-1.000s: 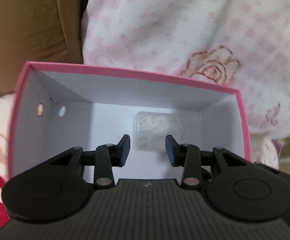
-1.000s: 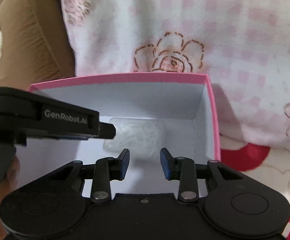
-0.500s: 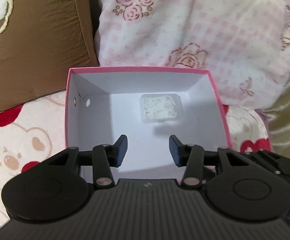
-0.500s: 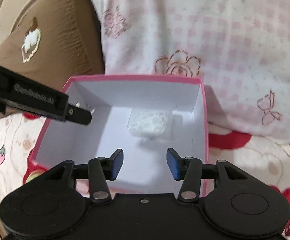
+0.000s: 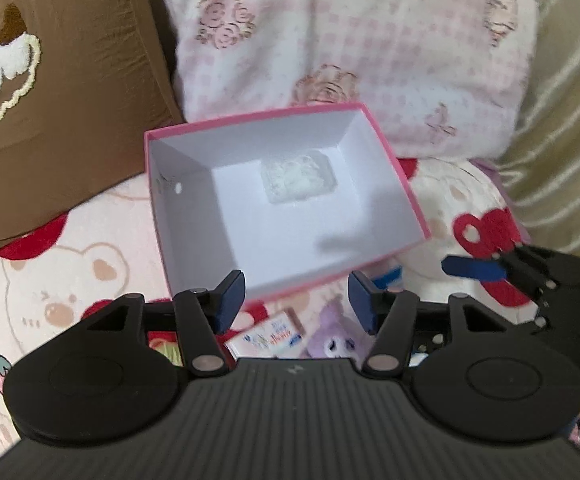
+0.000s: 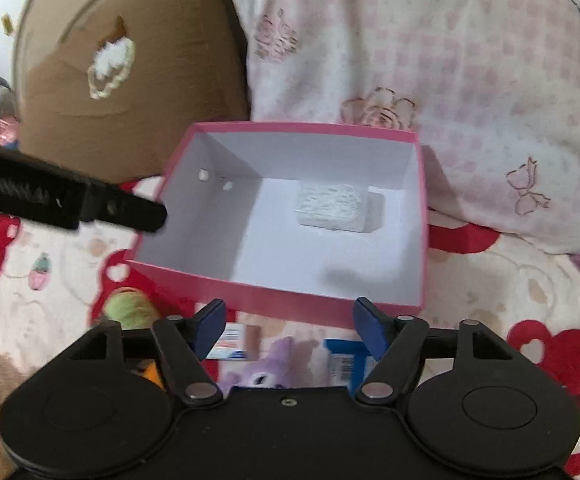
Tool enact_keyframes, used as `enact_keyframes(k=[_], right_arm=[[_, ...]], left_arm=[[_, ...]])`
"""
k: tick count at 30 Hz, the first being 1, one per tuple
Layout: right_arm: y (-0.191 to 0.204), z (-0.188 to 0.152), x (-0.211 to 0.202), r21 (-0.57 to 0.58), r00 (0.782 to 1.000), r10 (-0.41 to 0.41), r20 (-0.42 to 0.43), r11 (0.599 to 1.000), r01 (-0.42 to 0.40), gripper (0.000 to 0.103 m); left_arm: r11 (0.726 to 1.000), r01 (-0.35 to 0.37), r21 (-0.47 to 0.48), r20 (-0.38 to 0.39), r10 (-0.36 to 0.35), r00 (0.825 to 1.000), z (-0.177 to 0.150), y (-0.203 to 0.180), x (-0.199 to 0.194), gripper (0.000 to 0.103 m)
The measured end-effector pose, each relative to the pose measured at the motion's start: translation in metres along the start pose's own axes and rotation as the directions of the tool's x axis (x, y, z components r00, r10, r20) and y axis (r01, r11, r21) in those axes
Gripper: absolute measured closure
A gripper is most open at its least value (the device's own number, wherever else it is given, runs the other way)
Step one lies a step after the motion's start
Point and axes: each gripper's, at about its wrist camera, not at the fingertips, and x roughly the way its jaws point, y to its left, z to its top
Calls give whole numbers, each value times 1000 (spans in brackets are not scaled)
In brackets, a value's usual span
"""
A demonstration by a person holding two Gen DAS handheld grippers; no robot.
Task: Organize objects
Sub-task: 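Raise the left tool out of the pink box toward the green yarn ball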
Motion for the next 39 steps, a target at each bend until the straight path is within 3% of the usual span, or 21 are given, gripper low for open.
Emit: enact_keyframes(k=[1, 8, 12, 17, 24, 35, 39], right_arm=[[0, -2, -3, 2, 1000, 24, 3, 1000, -24, 14], [18, -15, -25, -60, 1000, 15, 2, 998, -14, 14], [25, -25, -38, -49, 1000, 8, 18, 999, -7, 14], [33, -39, -50, -15, 999, 41, 27, 999, -40, 14], [52, -55, -58, -18, 997, 80, 13, 997, -80, 14], [75, -71, -54, -5, 992, 127, 0, 992, -127, 14], [86, -77, -47, -9, 988, 154, -11, 988, -154, 14]], left_arm=[[1000, 9, 11, 6, -9, 1000, -3, -1, -4, 43], [998, -1, 67, -8, 2, 1000, -28, 0, -28, 36], [995, -23, 100, 1, 24, 1000, -46, 5, -41, 28], [996, 5, 89, -11, -4, 1000, -67, 17, -55, 25], [991, 17, 136, 12, -19, 1000, -89, 22, -76, 7], [986, 41, 161, -10, -40, 999, -113, 48, -73, 5], [992, 30, 121, -18, -28, 999, -121, 66, -63, 7]])
